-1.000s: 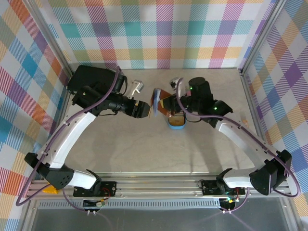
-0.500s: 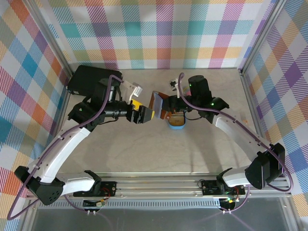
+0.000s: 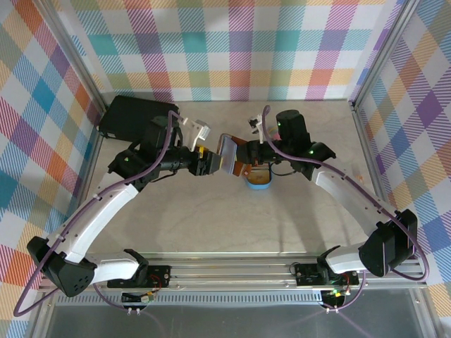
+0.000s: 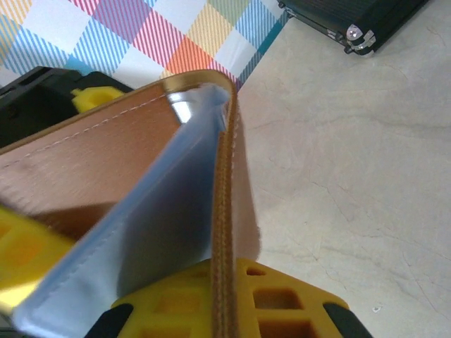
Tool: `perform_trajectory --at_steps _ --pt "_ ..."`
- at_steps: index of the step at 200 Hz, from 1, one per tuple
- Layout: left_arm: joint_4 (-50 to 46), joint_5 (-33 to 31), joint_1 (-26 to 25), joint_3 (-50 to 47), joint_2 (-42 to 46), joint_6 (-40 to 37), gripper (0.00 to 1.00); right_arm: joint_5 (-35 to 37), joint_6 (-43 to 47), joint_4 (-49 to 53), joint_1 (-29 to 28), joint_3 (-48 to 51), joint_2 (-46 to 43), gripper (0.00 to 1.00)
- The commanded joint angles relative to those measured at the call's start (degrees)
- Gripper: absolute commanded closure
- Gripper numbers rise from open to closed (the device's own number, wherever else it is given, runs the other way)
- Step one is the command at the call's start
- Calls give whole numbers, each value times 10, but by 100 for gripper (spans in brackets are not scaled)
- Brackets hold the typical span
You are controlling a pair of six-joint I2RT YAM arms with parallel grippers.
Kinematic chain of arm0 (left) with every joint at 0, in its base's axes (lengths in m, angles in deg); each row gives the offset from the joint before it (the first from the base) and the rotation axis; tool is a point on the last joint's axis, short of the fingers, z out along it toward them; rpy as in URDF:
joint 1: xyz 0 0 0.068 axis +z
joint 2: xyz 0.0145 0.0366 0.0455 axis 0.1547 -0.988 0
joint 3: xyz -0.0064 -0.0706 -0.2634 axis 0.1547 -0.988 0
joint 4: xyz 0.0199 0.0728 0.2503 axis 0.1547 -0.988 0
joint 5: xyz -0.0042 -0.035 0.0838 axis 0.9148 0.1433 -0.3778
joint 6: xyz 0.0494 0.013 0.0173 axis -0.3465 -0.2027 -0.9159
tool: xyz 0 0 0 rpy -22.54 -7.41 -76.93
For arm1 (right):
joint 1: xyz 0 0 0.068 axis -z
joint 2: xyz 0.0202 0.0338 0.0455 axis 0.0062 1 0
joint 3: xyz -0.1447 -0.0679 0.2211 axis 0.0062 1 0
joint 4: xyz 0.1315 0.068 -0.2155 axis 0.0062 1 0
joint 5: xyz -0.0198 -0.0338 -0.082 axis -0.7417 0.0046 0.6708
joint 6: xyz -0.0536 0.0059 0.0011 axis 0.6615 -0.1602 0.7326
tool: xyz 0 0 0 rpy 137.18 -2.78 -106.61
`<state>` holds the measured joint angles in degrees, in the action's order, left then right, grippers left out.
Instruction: Put the credit cards into the card holder
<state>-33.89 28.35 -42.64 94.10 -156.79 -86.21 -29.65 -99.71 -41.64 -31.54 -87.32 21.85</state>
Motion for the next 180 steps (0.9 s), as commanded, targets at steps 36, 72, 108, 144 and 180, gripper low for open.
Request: perform_trajectory --at_steps 36,72,108,144,180 --pt "-23 -85 -5 -14 2 -6 84 -35 10 20 -1 -33 4 100" --pt "-32 -108 0 -32 2 15 100 -34 23 39 18 -30 17 100" --pt "-48 -55 6 -54 -3 63 100 15 51 70 31 -15 28 61" --pt "-33 -13 7 -98 -20 124 100 8 41 42 38 35 3 45" --pt "32 17 7 -150 4 157 100 -14 21 5 47 99 -33 33"
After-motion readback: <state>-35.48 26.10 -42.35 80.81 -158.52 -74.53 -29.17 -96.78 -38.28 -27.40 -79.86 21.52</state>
